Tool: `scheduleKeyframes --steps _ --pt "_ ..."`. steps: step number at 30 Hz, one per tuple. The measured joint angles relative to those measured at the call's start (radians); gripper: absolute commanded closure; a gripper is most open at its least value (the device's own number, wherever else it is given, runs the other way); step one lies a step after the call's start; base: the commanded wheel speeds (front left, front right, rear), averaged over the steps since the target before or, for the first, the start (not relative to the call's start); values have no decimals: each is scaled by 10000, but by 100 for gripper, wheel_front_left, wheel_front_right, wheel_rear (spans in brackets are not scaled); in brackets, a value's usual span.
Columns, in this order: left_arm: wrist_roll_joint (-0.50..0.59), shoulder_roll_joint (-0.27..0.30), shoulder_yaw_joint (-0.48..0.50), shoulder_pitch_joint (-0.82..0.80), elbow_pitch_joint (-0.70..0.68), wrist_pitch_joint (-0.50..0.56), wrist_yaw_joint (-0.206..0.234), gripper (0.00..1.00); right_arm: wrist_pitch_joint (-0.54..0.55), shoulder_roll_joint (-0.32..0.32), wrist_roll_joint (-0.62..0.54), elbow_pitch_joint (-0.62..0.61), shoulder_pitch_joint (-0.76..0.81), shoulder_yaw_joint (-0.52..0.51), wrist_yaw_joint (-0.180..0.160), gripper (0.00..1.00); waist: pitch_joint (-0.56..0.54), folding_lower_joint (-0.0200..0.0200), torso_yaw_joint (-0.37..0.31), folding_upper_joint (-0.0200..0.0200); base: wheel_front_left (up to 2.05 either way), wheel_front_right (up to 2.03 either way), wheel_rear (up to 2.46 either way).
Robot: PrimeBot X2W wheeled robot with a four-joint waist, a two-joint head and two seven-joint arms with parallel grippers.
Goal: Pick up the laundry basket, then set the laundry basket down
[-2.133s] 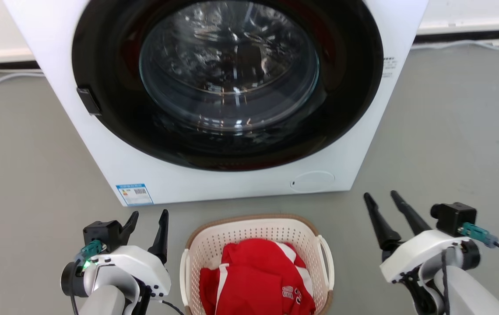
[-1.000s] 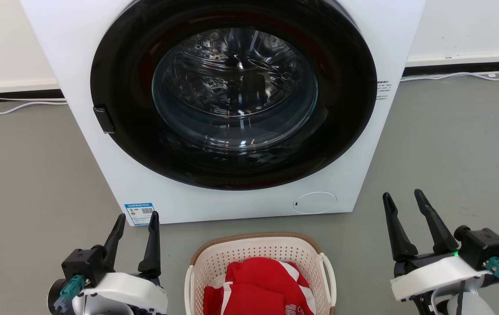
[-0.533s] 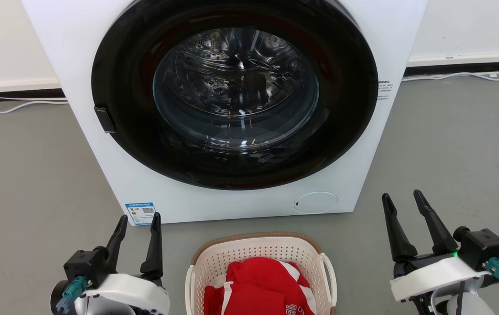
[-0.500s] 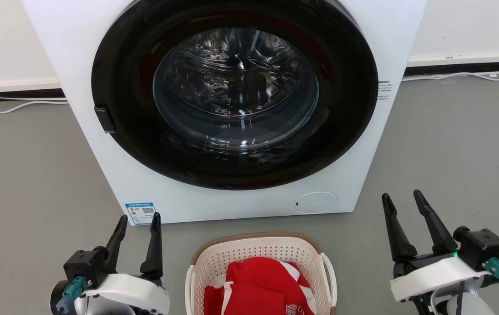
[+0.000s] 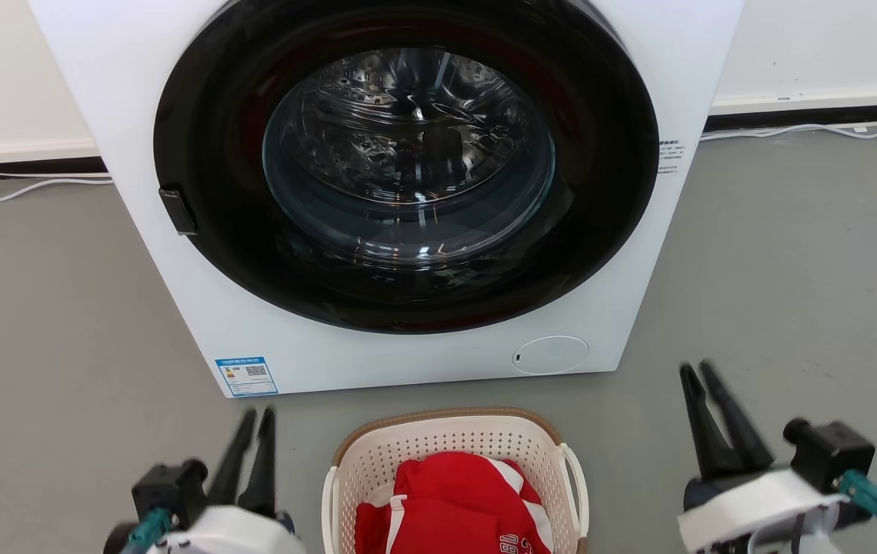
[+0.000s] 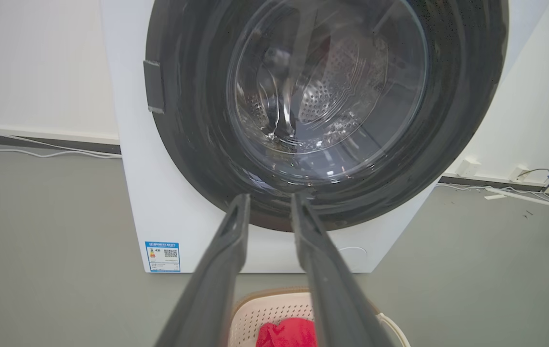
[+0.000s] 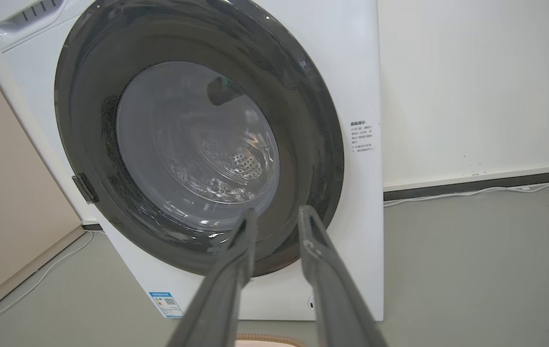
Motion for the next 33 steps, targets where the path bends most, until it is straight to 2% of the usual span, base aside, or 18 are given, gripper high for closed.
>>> scheduleKeyframes --steps 4,33 --pt "-209 -42 19 345 366 104 0 100 92 113 230 353 359 4 0 100 -3 0 12 0 0 0 0" --pt "-3315 -36 295 335 295 945 -31 100 838 313 3231 330 349 -447 0 100 7 2 150 0 0 0 0"
